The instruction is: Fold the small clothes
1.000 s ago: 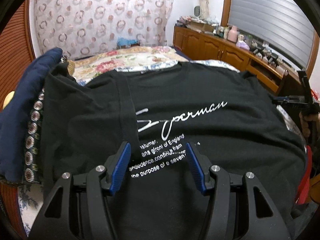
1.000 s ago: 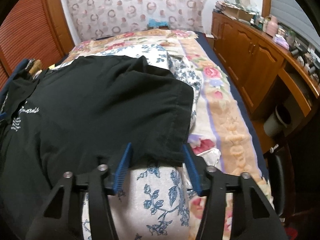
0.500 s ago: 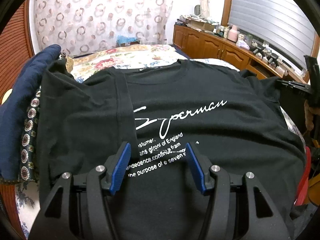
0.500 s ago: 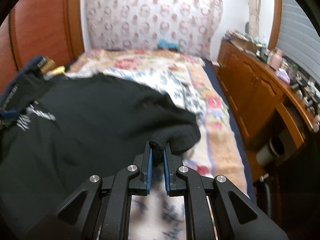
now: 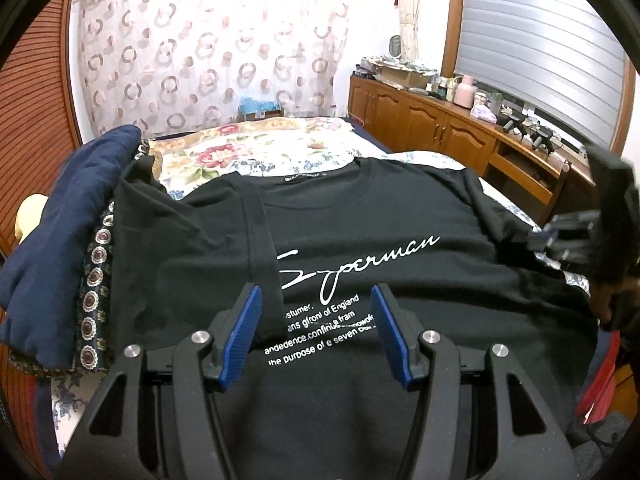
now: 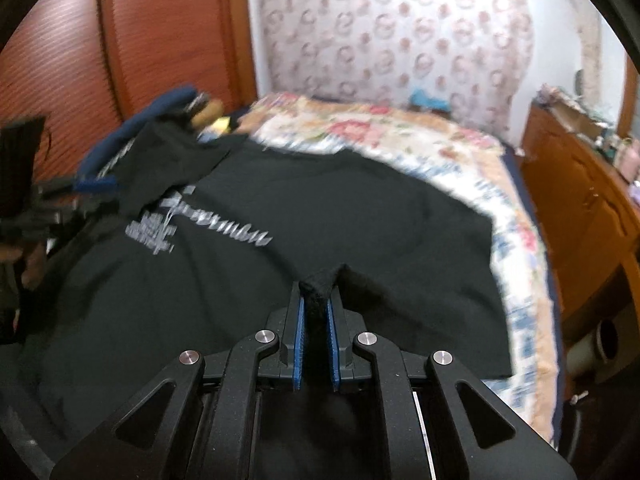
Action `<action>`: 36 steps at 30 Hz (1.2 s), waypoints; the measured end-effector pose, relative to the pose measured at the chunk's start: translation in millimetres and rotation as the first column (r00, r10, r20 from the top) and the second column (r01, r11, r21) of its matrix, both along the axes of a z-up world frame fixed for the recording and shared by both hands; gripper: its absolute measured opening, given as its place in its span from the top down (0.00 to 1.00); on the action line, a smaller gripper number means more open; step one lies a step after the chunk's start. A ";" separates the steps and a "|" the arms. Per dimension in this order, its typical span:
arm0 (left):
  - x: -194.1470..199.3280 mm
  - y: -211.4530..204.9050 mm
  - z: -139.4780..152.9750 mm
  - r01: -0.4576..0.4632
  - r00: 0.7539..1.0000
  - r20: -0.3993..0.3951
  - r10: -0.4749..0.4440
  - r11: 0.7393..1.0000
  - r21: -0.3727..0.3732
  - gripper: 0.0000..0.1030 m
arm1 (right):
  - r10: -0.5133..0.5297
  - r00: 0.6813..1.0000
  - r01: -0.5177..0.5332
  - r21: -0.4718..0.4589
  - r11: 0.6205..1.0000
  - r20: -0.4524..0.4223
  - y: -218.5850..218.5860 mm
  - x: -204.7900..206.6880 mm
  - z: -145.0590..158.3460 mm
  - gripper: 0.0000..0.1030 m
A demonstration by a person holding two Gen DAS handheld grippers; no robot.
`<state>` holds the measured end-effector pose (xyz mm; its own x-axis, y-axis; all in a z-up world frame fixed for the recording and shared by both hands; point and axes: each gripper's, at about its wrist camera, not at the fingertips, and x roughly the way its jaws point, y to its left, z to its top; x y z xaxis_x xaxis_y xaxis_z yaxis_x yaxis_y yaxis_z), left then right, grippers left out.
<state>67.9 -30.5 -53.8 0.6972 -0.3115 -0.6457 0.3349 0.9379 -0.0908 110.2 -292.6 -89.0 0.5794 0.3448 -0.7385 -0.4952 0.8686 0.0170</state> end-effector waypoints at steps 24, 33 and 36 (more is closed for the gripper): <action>-8.0 -6.5 3.8 0.006 1.000 0.009 -0.006 1.000 -0.002 0.46 | -0.259 0.965 0.261 -0.056 0.964 0.034 -84.1 39.8 3.8 0.45; -6.9 -6.1 -2.3 0.003 1.000 -0.007 -0.003 1.000 -0.003 0.46 | -0.301 0.952 0.296 -0.082 0.952 -0.055 -103.0 46.9 -26.9 0.45; -6.6 -6.2 -3.2 0.004 1.000 -0.010 -0.004 1.000 -0.003 0.46 | -0.286 0.956 0.282 -0.071 0.957 -0.059 -103.8 46.7 -25.4 0.53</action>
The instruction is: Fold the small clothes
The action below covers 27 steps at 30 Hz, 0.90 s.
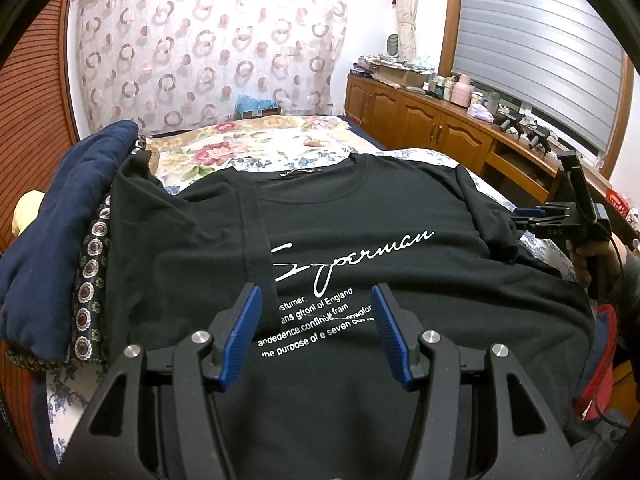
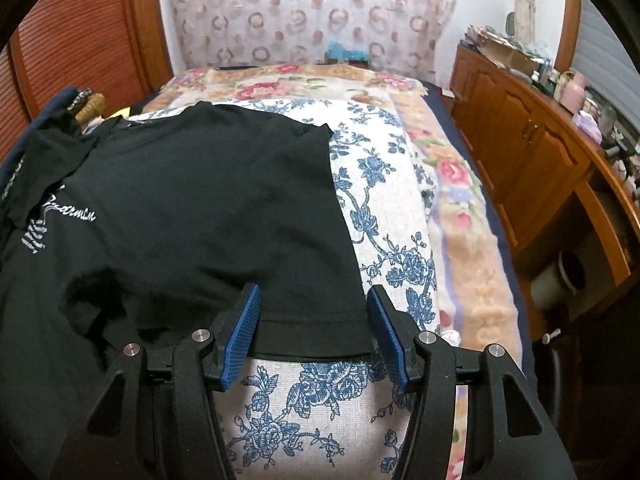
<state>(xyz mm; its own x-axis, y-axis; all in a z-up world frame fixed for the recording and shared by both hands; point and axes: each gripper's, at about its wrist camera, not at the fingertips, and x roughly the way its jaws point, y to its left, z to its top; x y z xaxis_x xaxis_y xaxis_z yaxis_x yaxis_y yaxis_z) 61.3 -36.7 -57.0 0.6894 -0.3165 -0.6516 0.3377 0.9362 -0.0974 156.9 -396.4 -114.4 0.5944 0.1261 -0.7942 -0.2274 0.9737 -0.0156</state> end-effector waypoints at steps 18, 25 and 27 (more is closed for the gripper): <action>-0.3 8.9 1.3 -0.026 1.000 0.007 0.026 1.000 -0.016 0.46 | 0.199 0.973 -0.207 0.063 0.976 0.120 79.9 15.5 59.8 0.98; 2.8 12.8 1.4 -0.041 0.999 0.002 0.041 0.999 -0.013 0.46 | 0.278 0.950 -0.291 0.082 0.953 0.139 139.3 39.6 70.8 0.98; 3.7 15.4 1.7 -0.047 0.999 0.003 0.047 0.999 -0.012 0.46 | 0.289 0.948 -0.302 0.093 0.949 0.133 151.4 50.3 71.1 0.98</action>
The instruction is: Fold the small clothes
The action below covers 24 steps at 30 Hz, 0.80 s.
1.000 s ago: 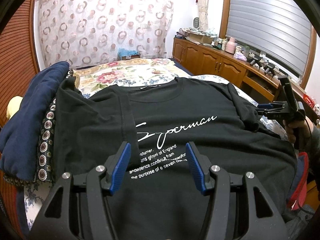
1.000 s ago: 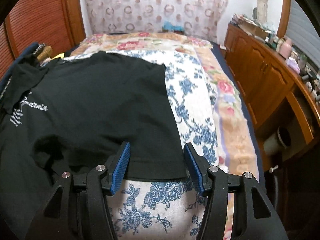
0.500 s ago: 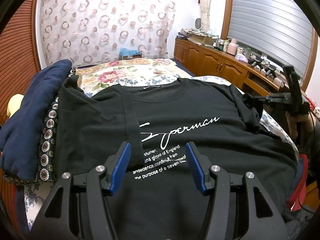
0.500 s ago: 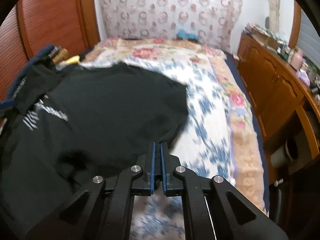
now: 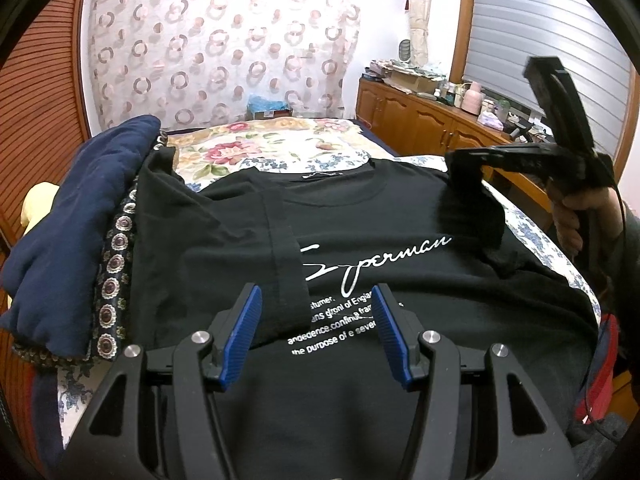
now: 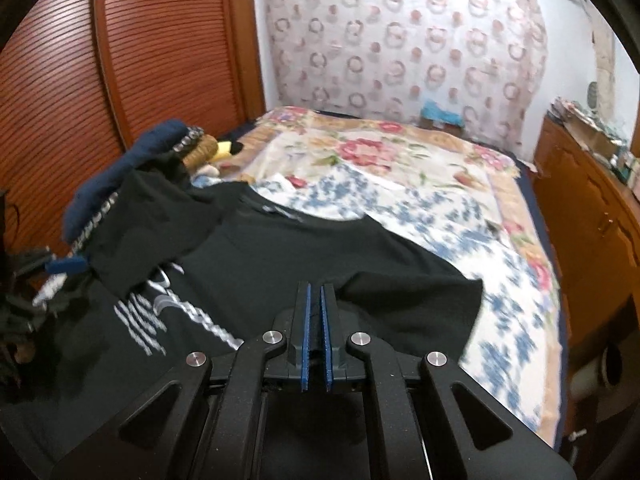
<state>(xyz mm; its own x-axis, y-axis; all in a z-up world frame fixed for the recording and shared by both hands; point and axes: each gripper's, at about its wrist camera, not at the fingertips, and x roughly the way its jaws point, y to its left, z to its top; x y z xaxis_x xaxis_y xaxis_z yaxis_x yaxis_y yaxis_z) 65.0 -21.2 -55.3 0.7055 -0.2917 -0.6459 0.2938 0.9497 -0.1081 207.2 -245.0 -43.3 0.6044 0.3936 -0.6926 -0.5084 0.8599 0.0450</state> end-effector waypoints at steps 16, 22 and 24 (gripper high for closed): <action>0.6 14.6 -2.1 -0.025 1.000 0.001 0.025 1.000 -0.015 0.46 | -0.028 0.999 0.027 -0.083 0.996 -0.018 -2.5 -11.8 -6.8 0.62; 0.4 13.3 -2.1 -0.022 1.000 -0.003 0.022 1.000 -0.016 0.46 | -0.031 0.996 0.022 -0.110 0.994 -0.084 -14.5 -44.9 -35.8 0.62; 0.0 12.6 -2.2 -0.020 1.000 -0.004 0.020 1.000 -0.016 0.46 | -0.037 0.995 0.027 -0.112 0.993 -0.092 -17.4 -51.2 -40.7 0.62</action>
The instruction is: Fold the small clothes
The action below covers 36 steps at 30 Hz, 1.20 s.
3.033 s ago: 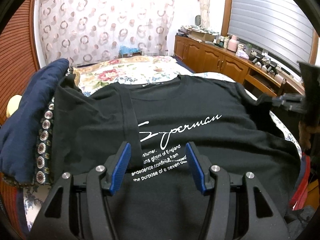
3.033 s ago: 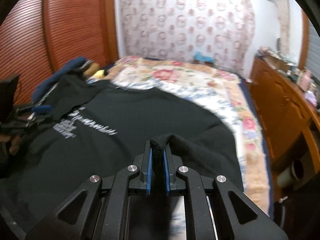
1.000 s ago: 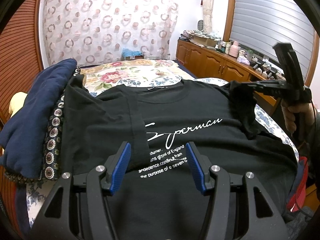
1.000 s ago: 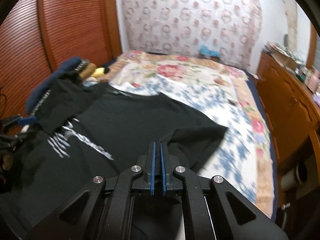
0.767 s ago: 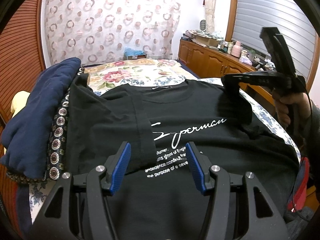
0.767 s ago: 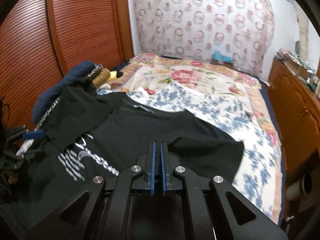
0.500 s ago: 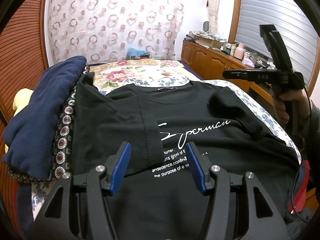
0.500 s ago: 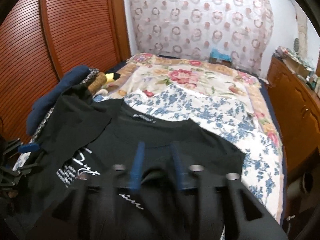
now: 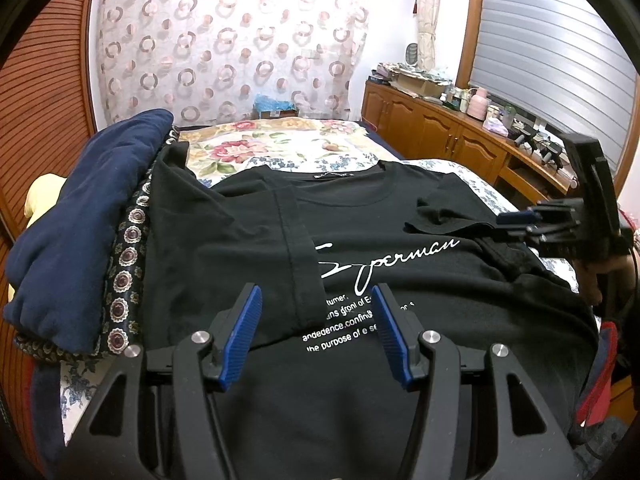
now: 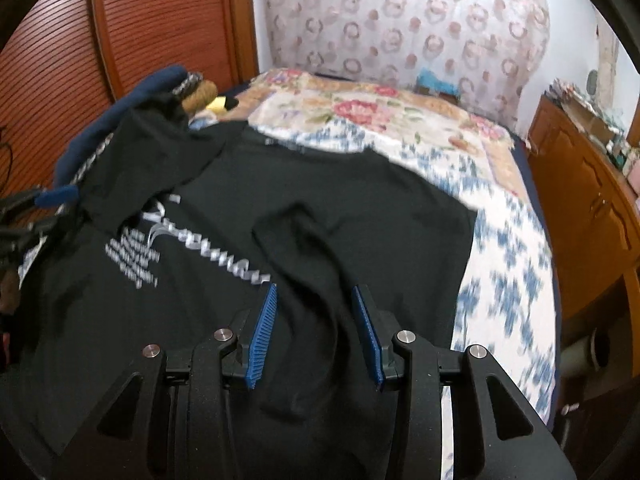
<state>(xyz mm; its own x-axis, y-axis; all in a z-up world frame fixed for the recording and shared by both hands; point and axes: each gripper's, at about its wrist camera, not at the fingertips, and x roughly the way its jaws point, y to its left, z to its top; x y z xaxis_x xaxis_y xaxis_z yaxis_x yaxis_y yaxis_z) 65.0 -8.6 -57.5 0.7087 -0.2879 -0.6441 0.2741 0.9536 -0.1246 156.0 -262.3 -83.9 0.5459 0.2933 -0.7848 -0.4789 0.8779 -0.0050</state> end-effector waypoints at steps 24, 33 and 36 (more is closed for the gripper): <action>-0.2 2.2 -4.7 -0.005 1.000 -0.009 0.005 1.000 -0.003 0.46 | 0.060 0.997 -0.058 0.053 0.997 -0.046 8.1 -31.4 -17.5 0.89; 2.4 6.4 0.0 -0.017 1.000 0.000 0.017 1.000 0.003 0.46 | 0.093 0.995 -0.090 0.062 0.994 -0.043 21.1 -46.8 -13.2 0.83; 9.2 12.5 5.9 -0.018 1.000 0.006 0.018 1.000 0.011 0.46 | 0.077 0.997 -0.076 0.055 0.996 -0.007 14.4 -42.6 -3.1 0.71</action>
<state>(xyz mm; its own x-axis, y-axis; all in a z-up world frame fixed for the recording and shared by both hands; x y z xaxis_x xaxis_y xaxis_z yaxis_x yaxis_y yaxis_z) 74.2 3.9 -51.7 0.7174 -0.2679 -0.6431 0.2579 0.9596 -0.1121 113.3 -248.0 -87.0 0.5129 0.3762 -0.7717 -0.5445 0.8375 0.0464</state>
